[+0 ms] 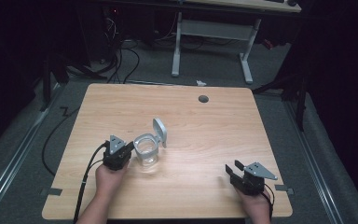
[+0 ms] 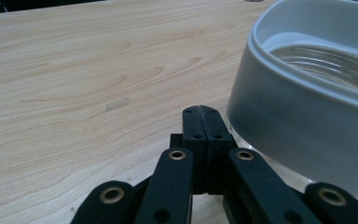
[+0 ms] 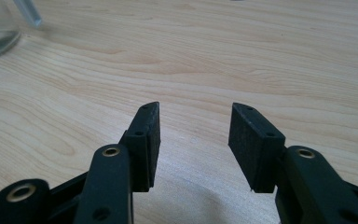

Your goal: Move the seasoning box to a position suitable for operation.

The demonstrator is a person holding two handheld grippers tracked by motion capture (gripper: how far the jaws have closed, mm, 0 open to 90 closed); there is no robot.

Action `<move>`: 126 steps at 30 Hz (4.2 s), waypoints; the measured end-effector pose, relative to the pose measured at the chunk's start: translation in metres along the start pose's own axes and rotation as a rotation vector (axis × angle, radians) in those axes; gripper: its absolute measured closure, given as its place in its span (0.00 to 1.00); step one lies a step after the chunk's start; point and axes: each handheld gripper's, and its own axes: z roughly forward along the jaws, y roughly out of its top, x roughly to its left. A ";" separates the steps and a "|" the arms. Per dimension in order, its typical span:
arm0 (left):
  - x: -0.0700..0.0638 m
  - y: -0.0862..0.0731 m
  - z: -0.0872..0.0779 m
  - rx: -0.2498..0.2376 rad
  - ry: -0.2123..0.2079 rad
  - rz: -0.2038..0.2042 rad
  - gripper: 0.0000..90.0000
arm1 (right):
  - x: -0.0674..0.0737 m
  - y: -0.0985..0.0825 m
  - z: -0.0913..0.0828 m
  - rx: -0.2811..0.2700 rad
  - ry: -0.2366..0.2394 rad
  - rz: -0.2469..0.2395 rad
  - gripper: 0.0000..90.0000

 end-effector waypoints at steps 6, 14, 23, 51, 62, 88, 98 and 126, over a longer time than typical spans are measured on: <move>-0.005 -0.003 -0.004 0.003 -0.014 0.002 1.00 | 0.000 0.000 0.000 0.000 0.002 -0.003 0.60; -0.014 -0.008 -0.010 0.010 -0.038 0.014 1.00 | 0.001 0.000 0.001 0.002 0.003 -0.002 0.60; -0.025 -0.014 -0.018 0.013 -0.067 0.013 1.00 | 0.000 0.000 0.001 0.001 0.003 -0.003 0.60; -0.057 -0.032 -0.033 0.045 -0.155 0.032 1.00 | 0.001 -0.001 0.002 0.003 0.002 -0.008 0.60; -0.061 -0.037 -0.033 0.051 -0.163 0.040 1.00 | 0.002 -0.001 0.002 0.004 0.004 -0.011 0.60; -0.058 -0.047 -0.062 0.105 -0.193 -0.007 0.97 | 0.048 0.049 0.050 0.024 0.128 -0.040 0.90; -0.072 -0.054 -0.056 0.129 -0.226 -0.004 1.00 | 0.068 0.089 0.087 0.012 0.162 -0.071 1.00; -0.076 -0.062 -0.037 0.126 -0.216 0.015 1.00 | 0.084 0.145 0.117 -0.061 0.190 -0.086 1.00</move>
